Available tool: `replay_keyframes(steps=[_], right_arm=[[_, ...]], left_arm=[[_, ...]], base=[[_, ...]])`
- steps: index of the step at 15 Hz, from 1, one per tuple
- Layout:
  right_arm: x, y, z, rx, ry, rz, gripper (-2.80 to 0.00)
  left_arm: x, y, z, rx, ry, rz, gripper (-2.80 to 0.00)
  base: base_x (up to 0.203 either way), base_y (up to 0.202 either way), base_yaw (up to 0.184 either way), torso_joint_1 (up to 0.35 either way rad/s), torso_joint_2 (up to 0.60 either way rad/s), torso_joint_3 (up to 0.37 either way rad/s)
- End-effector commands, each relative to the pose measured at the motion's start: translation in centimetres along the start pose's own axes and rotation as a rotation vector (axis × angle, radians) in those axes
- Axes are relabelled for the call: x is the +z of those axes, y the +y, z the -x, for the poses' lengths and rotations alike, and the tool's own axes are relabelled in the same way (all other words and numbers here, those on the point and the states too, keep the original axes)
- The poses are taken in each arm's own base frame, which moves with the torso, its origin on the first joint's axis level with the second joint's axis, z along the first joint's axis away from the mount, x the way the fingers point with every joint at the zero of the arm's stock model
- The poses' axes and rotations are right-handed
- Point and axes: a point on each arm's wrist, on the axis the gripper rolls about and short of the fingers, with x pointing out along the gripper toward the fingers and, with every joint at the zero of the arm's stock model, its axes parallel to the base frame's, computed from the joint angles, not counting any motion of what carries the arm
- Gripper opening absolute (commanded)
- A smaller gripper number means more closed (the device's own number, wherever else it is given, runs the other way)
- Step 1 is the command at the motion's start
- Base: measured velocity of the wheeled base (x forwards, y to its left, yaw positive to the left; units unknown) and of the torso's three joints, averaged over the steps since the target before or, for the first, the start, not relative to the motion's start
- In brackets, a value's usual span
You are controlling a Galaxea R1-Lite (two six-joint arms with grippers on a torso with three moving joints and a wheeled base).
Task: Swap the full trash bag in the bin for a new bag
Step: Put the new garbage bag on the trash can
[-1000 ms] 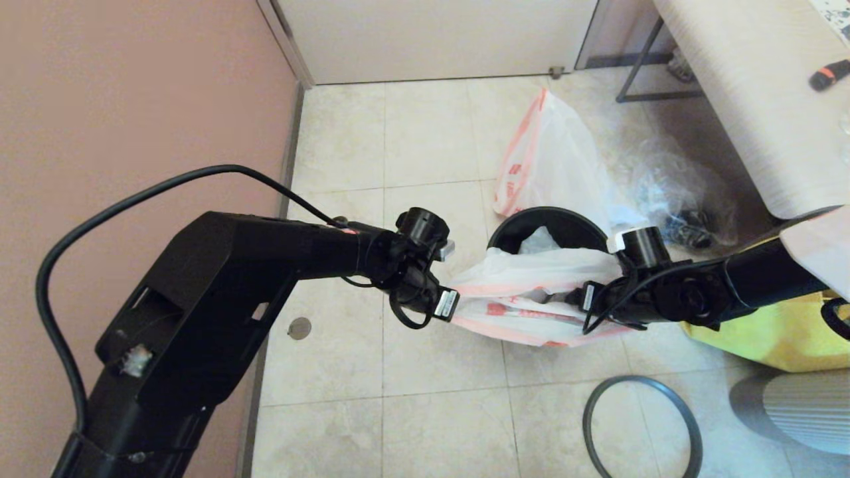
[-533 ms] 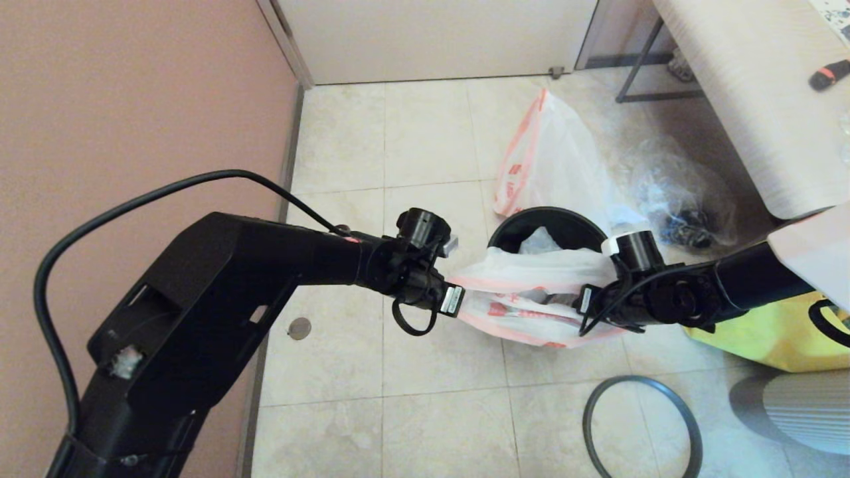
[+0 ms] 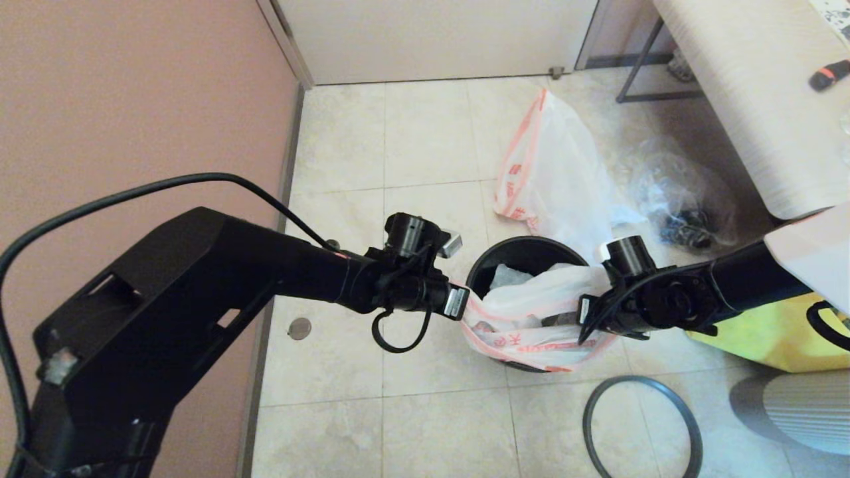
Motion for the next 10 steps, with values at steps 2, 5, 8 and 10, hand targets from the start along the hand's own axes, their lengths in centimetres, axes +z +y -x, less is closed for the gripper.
replay_keyframes(steps=[2,5,8,10], right_arm=[[0.3,0.4,2.1,-0.004,0.020,0.023,-2.80],[0.2,0.3,2.4,-0.018,0.048,0.035,-2.80],[-0.1,0.3,1.0,-0.016,0.055,0.028,-2.80],[0.0,0.3,0.0,-0.009,0.026,0.004,-2.80]], left_arm=[[0.0,-0.1,1.0,-0.011,-0.012,-0.025,-2.80],[-0.7,0.1,0.5,-0.036,0.010,-0.028,-2.80],[-1.7,0.3,-0.4,-0.039,0.045,-0.060,-2.80],[-2.7,0.2,-0.4,-0.051,0.076,-0.098,-2.80]], base=[[0.000,0.000,0.000,0.000,0.00,0.000],[0.000,0.000,0.000,0.000,0.00,0.000],[0.000,0.000,0.000,0.000,0.00,0.000],[0.000,0.000,0.000,0.000,0.00,0.000]])
